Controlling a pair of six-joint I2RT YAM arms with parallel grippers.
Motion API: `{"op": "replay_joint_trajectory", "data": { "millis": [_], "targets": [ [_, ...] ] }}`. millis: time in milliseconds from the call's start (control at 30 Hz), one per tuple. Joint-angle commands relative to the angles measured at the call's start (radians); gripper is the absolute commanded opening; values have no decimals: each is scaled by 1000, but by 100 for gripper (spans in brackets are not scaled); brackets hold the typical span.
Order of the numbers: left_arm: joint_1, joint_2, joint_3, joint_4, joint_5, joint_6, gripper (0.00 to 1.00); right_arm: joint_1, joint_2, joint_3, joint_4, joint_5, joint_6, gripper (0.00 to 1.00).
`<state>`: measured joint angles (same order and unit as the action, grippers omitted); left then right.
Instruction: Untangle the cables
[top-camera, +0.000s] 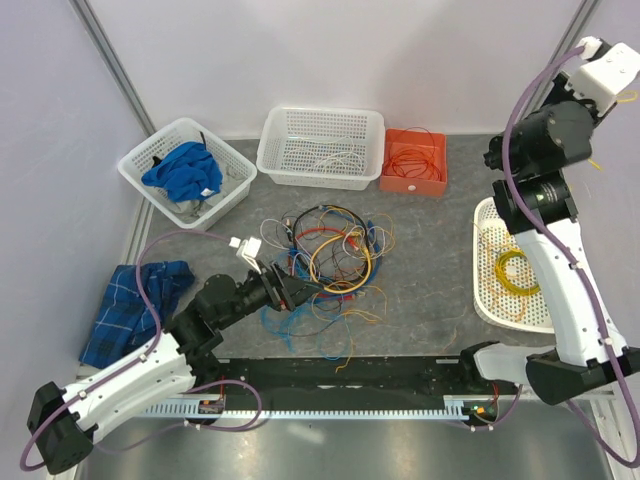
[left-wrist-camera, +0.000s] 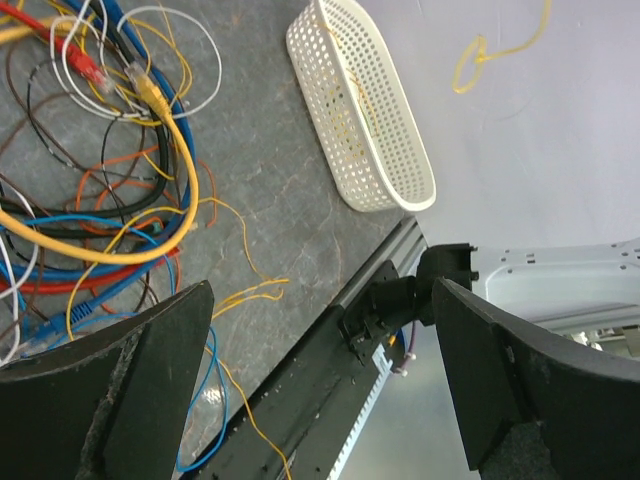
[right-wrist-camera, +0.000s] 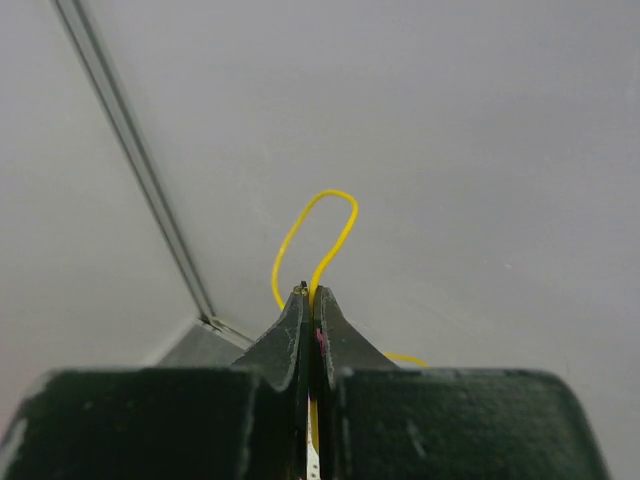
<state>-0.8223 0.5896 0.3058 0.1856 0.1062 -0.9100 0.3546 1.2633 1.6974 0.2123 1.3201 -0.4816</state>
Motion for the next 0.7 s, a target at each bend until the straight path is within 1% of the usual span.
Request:
{"op": "replay_joint_trajectory", "data": {
  "millis": [0,33,67,100,133,200,233,333,500,667],
  "targets": [
    [-5,-33,-36,14,47,-62,97,-92,24,-73,-301,-48,312,0],
    [-3,-37,-48,14,49,-70,97,-144,30,-80,-347,-62,366,0],
    [-5,-40,-53,14,53,-70,97,-170,36,-85,-402,-87,441,0],
    [-5,-43,-57,11,61,-72,97,-199,44,-111,-491,-135,560,0],
    [-5,-53,-66,8,64,-72,97,-247,44,-131,-522,-159,618,0],
    [-5,-68,-69,-12,66,-72,97,-284,42,-204,-583,-197,735,0],
    [-5,-85,-76,-18,64,-70,97,-313,39,-232,-596,-231,770,0],
    [-5,-106,-80,-40,52,-69,97,-348,13,-343,-633,-292,894,0],
    [-5,-119,-88,-49,44,-78,97,-350,-57,-523,-634,-355,1008,0],
    [-5,-100,-85,-44,43,-87,97,-350,-111,-645,-636,-380,1103,0]
  ]
}}
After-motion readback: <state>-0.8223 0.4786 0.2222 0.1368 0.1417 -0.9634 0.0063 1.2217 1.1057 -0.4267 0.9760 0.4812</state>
